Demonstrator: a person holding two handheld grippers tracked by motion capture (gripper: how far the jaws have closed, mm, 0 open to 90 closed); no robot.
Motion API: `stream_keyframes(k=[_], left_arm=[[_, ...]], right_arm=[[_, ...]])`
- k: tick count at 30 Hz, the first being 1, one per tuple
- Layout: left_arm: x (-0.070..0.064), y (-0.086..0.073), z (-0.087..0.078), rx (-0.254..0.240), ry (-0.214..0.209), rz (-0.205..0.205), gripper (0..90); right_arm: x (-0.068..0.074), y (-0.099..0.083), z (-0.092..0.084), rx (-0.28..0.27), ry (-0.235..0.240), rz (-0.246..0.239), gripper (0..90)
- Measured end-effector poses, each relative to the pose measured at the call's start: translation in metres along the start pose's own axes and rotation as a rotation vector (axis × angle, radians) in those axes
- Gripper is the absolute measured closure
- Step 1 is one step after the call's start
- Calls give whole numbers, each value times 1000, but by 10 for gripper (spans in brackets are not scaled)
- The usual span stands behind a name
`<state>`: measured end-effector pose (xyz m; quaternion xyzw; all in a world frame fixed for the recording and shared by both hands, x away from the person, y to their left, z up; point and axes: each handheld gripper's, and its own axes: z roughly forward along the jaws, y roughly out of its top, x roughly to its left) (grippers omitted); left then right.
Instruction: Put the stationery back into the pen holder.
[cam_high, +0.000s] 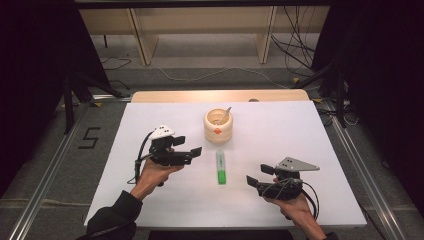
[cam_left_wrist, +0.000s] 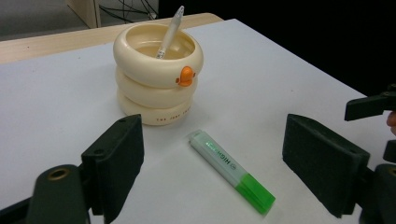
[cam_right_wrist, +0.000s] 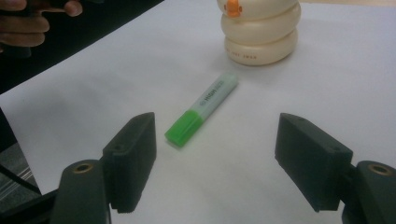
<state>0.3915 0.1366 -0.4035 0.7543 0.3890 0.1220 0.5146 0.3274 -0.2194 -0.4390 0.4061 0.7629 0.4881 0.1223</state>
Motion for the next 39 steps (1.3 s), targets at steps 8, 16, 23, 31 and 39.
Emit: stream_keyframes(k=[8, 16, 23, 31, 39], left_arm=[[-2, -14, -14, -19, 0, -1, 199], [-5, -23, -21, -37, -3, 28, 198], [-4, -29, -25, -51, 5, 32, 194], [-4, -35, -29, -41, 15, 50, 184], [-2, -38, -34, -49, 34, 59, 185]], right_arm=[[-2, 3, 9, 6, -16, -2, 384], [-11, 9, 20, 19, -53, 1, 533], [-19, 21, 36, 24, -69, 0, 671], [-22, 28, 60, 61, -95, -29, 853], [-26, 36, 87, 105, -94, -26, 900]])
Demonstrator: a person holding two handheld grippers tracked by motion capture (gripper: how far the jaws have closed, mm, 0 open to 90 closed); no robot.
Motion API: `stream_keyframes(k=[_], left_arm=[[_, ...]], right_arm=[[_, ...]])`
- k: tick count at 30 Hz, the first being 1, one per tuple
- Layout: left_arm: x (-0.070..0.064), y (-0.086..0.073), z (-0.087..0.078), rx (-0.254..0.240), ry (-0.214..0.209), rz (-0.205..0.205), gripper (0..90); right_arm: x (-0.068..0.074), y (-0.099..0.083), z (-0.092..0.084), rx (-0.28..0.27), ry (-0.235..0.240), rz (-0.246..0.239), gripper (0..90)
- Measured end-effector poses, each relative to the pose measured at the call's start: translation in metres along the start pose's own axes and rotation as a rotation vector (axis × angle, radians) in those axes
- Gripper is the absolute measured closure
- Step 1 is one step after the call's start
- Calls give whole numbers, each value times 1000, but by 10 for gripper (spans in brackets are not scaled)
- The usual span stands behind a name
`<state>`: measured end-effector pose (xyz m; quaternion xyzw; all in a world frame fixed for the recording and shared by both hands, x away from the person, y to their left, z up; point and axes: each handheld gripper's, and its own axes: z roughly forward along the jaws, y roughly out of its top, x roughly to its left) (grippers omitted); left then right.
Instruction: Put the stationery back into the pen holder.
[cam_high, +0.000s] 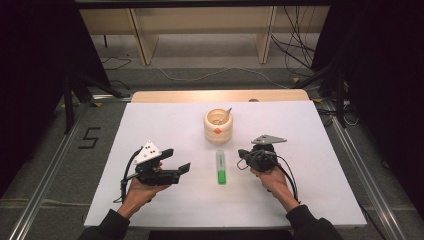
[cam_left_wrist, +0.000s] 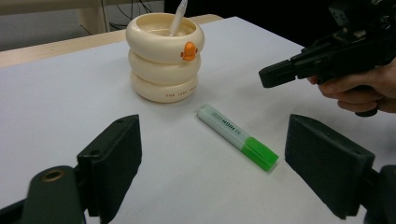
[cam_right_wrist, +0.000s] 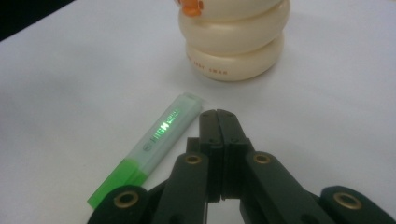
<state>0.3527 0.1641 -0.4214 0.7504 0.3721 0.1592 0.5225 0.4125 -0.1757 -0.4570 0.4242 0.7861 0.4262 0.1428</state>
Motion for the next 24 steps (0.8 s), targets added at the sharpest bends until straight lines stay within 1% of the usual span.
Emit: stream_keyframes(k=[2, 6, 11, 13, 18, 19, 20, 23, 24], left_arm=[[1, -1, -1, -9, 2, -8, 185], [2, -2, -3, -10, 4, -9, 185], [3, -4, -2, -3, 13, -1, 184], [3, -3, -2, -17, 15, -1, 184], [3, -4, -1, -7, 8, -2, 183], [3, -4, -1, -9, 9, -1, 184], [3, -5, -1, -9, 10, -1, 184], [3, -4, -1, -10, 12, 1, 184], [3, -4, -1, -10, 11, -1, 184]], right_arm=[[1, 1, 8, 13, 6, -2, 900], [3, 4, 22, 33, 8, -10, 900], [8, 6, 38, 65, 6, -11, 900], [9, 7, 44, 79, 6, -20, 900], [10, 8, 54, 98, -2, -21, 900], [10, 9, 56, 100, -2, -32, 900], [11, 9, 57, 111, -8, -30, 900], [11, 10, 60, 116, -8, -29, 900], [11, 10, 62, 115, -12, -36, 900]])
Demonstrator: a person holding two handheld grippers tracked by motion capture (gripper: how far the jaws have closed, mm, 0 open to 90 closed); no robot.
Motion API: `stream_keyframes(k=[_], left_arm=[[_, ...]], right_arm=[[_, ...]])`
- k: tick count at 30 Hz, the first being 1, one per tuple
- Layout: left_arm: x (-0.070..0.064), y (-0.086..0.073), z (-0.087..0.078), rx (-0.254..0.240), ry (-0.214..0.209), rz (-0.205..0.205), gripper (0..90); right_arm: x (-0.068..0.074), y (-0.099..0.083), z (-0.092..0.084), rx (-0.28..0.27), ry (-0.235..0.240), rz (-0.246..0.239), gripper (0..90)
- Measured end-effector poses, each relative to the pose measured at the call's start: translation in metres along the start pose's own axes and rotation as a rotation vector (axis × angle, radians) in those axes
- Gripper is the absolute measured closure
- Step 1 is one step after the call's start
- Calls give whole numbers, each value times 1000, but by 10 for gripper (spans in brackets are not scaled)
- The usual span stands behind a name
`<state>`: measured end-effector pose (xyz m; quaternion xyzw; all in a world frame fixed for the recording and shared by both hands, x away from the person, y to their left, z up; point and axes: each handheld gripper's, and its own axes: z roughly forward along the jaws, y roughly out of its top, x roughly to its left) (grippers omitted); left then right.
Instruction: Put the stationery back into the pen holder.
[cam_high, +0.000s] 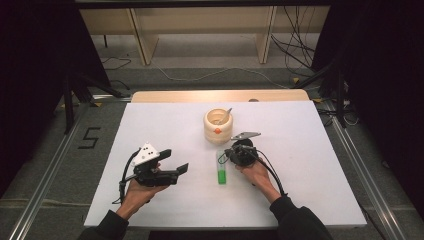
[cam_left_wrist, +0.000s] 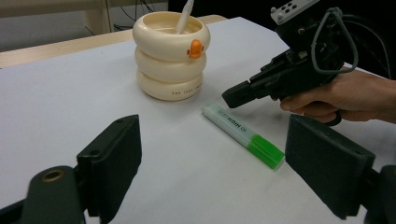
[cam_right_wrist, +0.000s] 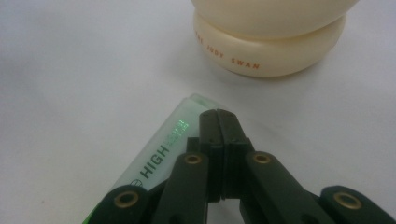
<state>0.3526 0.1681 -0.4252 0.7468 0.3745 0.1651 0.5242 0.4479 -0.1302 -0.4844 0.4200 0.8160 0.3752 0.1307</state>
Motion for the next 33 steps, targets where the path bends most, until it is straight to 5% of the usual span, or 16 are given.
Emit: stream_keyframes(k=[17, 33], left_arm=[[0, 0, 1, 6, 2, 3, 184], [4, 0, -1, -7, 29, -5, 186]], right_arm=[[6, 2, 11, 32, 24, 4, 900], [39, 4, 20, 77, 123, -100, 900]])
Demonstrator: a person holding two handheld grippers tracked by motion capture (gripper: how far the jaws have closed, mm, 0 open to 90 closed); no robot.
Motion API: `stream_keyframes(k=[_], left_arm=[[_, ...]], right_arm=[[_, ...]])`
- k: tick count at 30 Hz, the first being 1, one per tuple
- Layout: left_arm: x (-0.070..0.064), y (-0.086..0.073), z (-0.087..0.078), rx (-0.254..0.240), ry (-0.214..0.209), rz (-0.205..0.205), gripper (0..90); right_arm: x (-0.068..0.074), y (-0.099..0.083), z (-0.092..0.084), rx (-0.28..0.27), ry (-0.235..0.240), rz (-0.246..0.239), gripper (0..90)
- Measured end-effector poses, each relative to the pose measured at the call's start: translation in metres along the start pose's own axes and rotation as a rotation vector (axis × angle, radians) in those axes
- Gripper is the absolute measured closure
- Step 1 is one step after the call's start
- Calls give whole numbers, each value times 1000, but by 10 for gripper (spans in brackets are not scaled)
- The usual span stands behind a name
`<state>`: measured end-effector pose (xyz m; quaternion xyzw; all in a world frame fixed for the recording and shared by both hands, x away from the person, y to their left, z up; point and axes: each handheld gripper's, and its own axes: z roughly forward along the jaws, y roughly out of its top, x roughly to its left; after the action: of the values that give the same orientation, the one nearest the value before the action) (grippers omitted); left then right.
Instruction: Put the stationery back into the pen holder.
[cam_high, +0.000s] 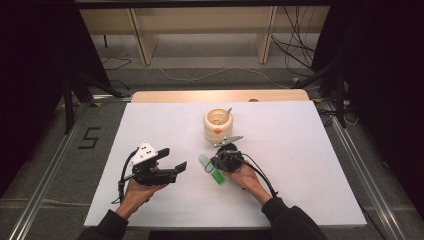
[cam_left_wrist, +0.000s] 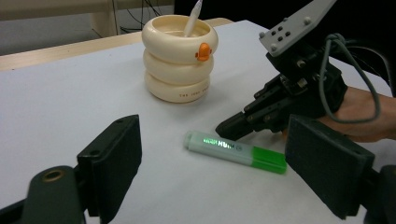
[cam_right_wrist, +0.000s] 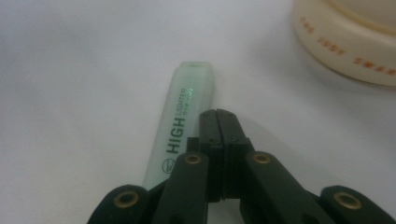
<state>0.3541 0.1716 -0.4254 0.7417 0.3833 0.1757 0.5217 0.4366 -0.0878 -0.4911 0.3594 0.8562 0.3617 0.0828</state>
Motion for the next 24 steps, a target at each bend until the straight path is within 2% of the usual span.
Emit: stream_keyframes(k=[6, 8, 24], left_arm=[[3, 0, -1, 1, 9, -6, 189], [4, 0, -1, 2, 12, -9, 189], [7, 0, -2, 6, 29, -15, 189]], right_arm=[[17, 1, 3, 25, 69, -49, 900], [21, 2, 6, 19, 73, -92, 900], [39, 12, 16, 14, 127, -161, 900]])
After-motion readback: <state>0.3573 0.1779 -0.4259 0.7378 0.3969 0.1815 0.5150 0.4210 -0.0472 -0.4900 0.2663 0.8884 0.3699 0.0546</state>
